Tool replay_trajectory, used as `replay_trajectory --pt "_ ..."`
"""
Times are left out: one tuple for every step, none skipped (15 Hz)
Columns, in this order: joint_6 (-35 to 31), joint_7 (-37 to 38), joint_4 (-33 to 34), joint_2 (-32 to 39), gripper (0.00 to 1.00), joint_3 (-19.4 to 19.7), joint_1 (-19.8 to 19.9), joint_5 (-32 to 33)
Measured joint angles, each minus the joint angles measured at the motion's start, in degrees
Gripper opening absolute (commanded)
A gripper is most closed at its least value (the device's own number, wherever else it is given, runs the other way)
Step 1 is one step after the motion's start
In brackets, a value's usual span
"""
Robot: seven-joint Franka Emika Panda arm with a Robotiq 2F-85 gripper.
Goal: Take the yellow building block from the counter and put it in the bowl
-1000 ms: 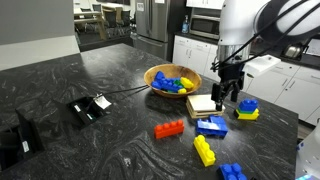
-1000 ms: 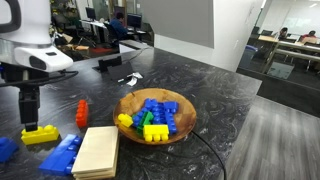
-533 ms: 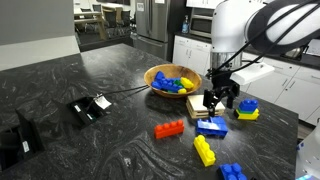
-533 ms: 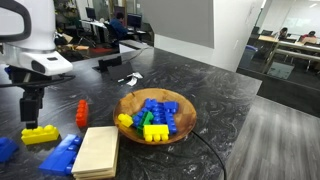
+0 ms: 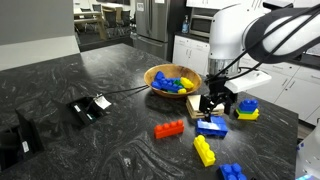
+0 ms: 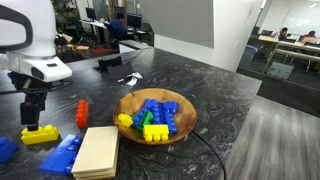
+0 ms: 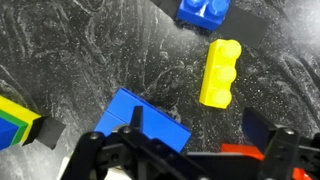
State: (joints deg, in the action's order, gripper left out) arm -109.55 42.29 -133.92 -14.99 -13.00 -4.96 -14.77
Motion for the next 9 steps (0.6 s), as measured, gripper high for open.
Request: replay_trajectory --pt "-2.13 2.03 -0.76 0.79 1.0 -0.68 -0.79 -0.51" --pt "-4.28 4.39 -1.4 1.65 1.0 -1.62 -1.75 -0.73" --pt "-6.16 7.12 -1.87 2.6 1.0 -2.67 -2.87 -0.75" --pt "-7.67 10.07 -2.17 3.53 1.0 -3.78 -4.05 -0.75" --pt "-8.52 13.02 -2.35 4.38 1.0 -4.73 -5.09 -0.74" --pt "-8.98 15.94 -2.48 5.12 1.0 -5.48 -6.11 -0.72" --pt "-9.11 18.27 -2.64 5.76 1.0 -5.98 -6.89 -0.7" --pt "-9.12 20.04 -2.71 6.36 1.0 -6.21 -7.56 -0.7" --pt "-9.16 21.17 -2.8 6.95 1.0 -6.22 -8.03 -0.7"
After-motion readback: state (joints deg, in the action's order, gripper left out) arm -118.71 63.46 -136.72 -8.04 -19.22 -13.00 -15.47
